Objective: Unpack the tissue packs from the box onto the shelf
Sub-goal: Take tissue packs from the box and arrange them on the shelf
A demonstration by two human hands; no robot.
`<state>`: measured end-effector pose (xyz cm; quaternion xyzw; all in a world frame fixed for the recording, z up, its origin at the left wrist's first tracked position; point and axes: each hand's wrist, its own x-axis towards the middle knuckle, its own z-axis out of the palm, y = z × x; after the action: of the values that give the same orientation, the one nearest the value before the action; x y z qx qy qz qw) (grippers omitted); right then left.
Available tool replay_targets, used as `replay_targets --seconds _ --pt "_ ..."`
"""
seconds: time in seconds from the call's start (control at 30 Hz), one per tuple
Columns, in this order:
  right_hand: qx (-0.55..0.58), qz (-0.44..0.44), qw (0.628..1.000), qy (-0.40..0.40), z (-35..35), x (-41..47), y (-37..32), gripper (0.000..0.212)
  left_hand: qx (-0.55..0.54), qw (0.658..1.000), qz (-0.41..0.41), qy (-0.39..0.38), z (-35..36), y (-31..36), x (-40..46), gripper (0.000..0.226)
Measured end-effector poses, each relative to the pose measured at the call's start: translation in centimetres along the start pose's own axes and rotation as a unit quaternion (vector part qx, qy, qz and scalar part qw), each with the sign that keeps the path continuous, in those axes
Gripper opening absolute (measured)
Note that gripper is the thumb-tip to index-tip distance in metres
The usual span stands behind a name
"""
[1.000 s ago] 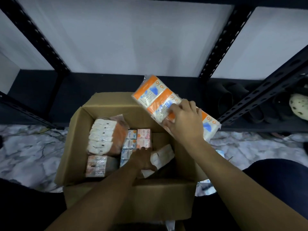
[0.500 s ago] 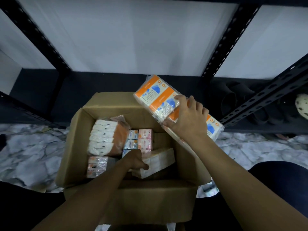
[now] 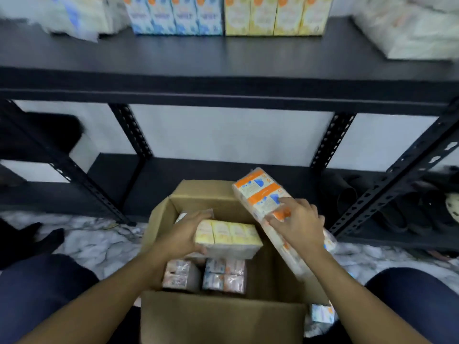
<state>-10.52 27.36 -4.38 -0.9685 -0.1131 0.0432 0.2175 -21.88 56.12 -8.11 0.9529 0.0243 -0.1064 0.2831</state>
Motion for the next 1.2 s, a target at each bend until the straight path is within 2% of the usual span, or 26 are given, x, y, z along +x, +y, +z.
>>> replay_targets --seconds 0.1,0.2,0.3,0.43,0.53,0.67,0.8,0.9,1.0,1.1,1.2 --pt "0.053 -0.003 0.998 0.018 -2.0 -1.0 -0.9 0.054 -0.004 0.999 0.006 0.033 -3.5 1.0 -1.8 0.095" --pt "0.112 -0.014 0.993 0.037 -4.1 -2.0 -2.0 0.057 -0.023 0.998 -0.017 0.063 -6.9 2.2 -3.6 0.080" --pt "0.126 -0.063 0.989 0.053 -6.8 -3.0 -3.2 0.060 -0.080 0.991 -0.018 0.109 -10.4 3.7 -5.3 0.065" --pt "0.154 -0.147 0.974 0.073 -11.5 -4.5 -4.8 0.055 -0.154 0.976 0.007 0.152 -15.8 5.8 -7.4 0.059" --pt "0.171 -0.193 0.962 0.092 -15.4 -5.1 -6.5 0.059 -0.191 0.964 0.029 0.181 -19.8 7.4 -8.7 0.056" --pt "0.204 -0.231 0.940 0.146 -20.7 -5.3 -9.5 0.055 -0.224 0.944 0.055 0.237 -24.8 10.1 -9.4 0.050" --pt "0.213 -0.244 0.922 0.213 -25.3 -4.6 -11.9 0.047 -0.238 0.927 0.066 0.281 -29.2 13.4 -8.8 0.025" --pt "0.209 -0.248 0.913 0.250 -28.3 -3.7 -13.4 0.046 -0.263 0.917 0.074 0.291 -31.8 15.4 -7.7 0.031" --pt "0.202 -0.248 0.908 0.272 -30.7 -2.4 -14.6 0.046 -0.317 0.901 0.081 0.285 -34.0 16.9 -5.9 0.050" --pt "0.188 -0.242 0.904 0.298 -32.5 -0.9 -15.3 0.047 -0.390 0.876 0.095 0.267 -35.9 18.1 -3.8 0.043" --pt "0.157 -0.228 0.906 0.320 -33.6 1.1 -15.7 0.050 -0.434 0.865 0.064 0.242 -37.3 18.6 -1.3 0.081"
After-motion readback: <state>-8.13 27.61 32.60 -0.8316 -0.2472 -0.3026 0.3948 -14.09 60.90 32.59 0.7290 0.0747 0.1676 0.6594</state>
